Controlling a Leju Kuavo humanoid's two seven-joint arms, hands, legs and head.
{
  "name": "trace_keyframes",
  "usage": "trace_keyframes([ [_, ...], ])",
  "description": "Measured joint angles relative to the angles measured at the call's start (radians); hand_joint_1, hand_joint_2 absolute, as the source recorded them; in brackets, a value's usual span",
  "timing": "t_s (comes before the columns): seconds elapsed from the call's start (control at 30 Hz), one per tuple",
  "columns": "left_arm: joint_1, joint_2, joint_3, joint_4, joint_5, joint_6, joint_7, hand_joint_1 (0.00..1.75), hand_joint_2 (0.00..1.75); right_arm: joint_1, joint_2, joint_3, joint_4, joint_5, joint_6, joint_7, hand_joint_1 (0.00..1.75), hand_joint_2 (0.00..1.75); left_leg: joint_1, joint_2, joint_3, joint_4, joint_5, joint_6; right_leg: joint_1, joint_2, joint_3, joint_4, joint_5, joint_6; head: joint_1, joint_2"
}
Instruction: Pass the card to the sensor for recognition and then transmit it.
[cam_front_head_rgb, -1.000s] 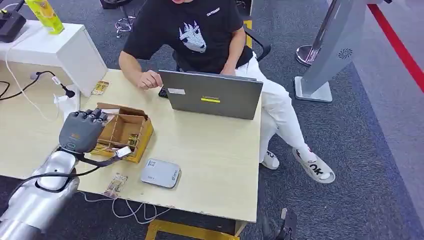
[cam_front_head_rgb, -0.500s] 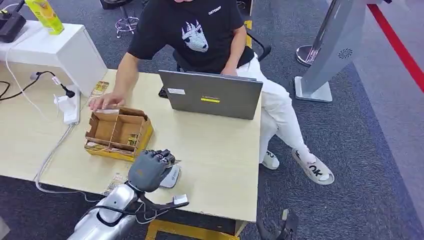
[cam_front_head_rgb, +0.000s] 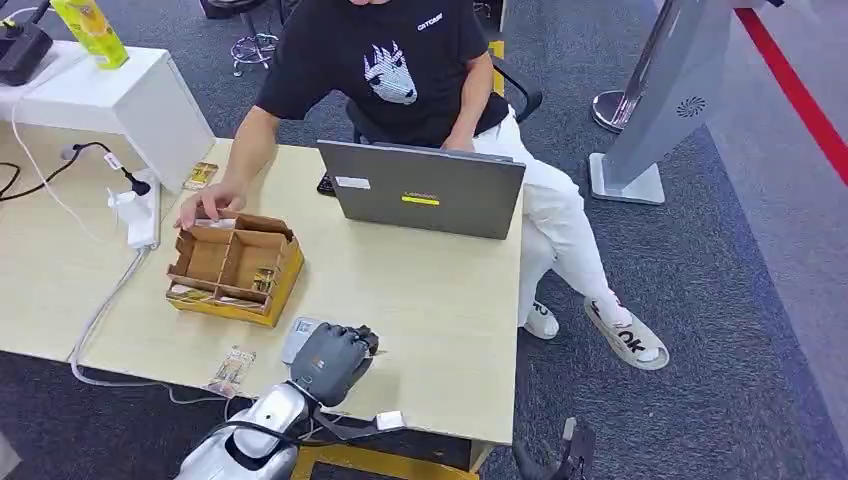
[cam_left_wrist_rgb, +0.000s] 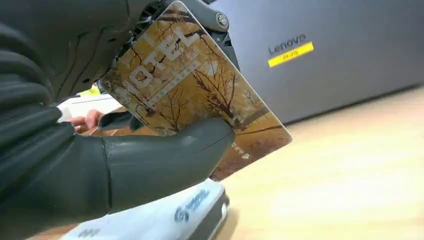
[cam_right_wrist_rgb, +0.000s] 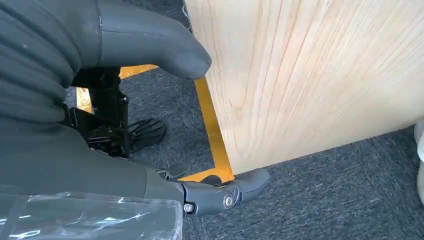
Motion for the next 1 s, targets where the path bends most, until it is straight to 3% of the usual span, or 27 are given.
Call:
trace_keyframes([
  [0.37,-0.006,0.003,-0.001,0.049,-0.002,-0.018,0.023,1.75,1.75,0.001,0.000,0.007,0.000,-0.004,0.000,0.000,0.00,1.75,0.000,0.000,0.000,0.000,0.000,0.000,0.000,0.000,0.000,0.000,0.000,0.000,0.000,0.000],
  [0.63,-0.008,0.032,0.000,0.049,-0.045,-0.018,0.089,1.75,1.75,0.007,-0.002,0.007,0.000,-0.008,0.000,-0.006,0.00,1.75,0.000,0.000,0.000,0.000,0.000,0.000,0.000,0.000,0.000,0.000,0.000,0.000,0.000,0.000],
  [1.0,-0.039,0.065,0.029,0.042,-0.203,0.159,0.132,1.75,1.75,0.008,-0.002,0.019,0.000,-0.003,0.000,0.001,0.00,1.75,0.000,0.000,0.000,0.000,0.000,0.000,0.000,0.000,0.000,0.000,0.000,0.000,0.000,0.000],
])
